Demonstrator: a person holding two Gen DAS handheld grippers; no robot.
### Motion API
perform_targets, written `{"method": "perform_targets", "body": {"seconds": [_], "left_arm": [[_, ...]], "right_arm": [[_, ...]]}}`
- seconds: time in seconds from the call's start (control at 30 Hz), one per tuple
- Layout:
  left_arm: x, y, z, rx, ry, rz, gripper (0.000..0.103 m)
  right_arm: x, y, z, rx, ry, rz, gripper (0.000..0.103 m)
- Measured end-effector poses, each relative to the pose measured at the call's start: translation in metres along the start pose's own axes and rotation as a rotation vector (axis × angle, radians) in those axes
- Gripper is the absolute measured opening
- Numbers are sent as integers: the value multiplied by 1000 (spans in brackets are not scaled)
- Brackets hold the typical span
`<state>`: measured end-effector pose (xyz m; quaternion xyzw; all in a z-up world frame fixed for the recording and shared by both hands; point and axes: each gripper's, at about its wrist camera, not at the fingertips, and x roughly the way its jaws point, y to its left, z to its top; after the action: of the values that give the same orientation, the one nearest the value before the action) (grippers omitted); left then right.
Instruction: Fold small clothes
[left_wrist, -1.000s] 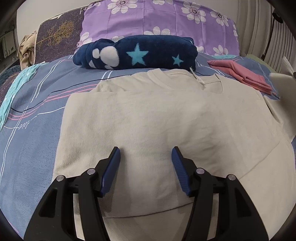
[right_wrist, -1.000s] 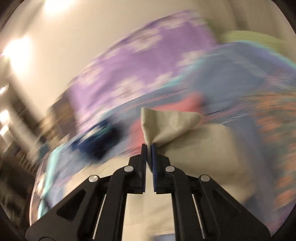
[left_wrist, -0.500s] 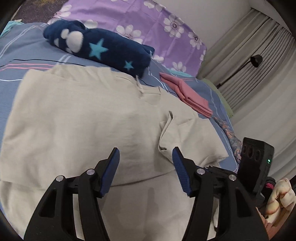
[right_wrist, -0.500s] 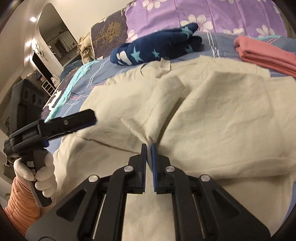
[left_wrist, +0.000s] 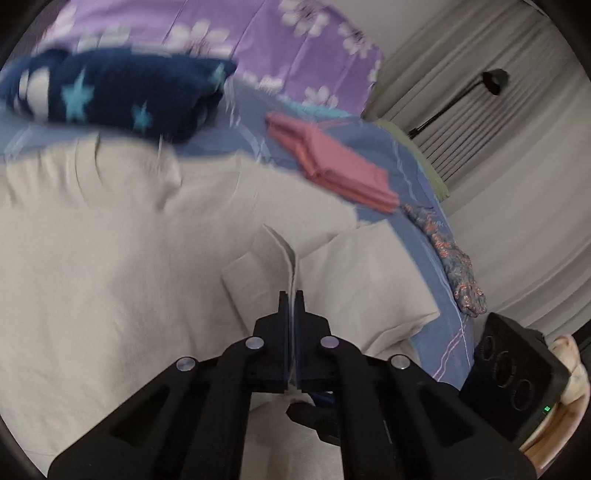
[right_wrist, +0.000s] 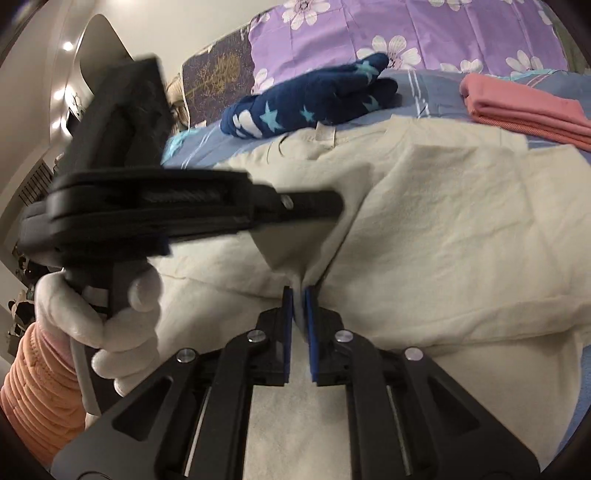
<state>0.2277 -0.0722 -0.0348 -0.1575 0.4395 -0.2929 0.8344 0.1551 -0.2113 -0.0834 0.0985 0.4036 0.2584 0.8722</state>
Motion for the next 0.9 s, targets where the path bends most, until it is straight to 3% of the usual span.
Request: {"method": "perform_targets", "body": {"seconds": [0.17, 0.3, 0.33, 0.43, 0.6, 0.9], "left_arm": [[-71, -9, 17, 73, -169, 97, 2], [-112, -1, 21, 77, -252, 143, 2], [-120, 1, 21, 80, -266, 159, 2], [-139, 14, 21, 82, -281, 201, 2], [-157, 39, 17, 63, -277, 261, 2], [-178, 77, -5, 39, -304, 342, 2]], "right_arm": [[-23, -9, 0, -27, -43, 17, 13], [-10, -45, -3, 86, 11, -121, 14], [-8, -56, -5, 132, 15, -134, 6], [-5, -74, -7, 231, 9, -80, 1], [-1, -59, -6, 160, 4, -152, 2], [-1, -59, -9, 147, -5, -163, 2]]}}
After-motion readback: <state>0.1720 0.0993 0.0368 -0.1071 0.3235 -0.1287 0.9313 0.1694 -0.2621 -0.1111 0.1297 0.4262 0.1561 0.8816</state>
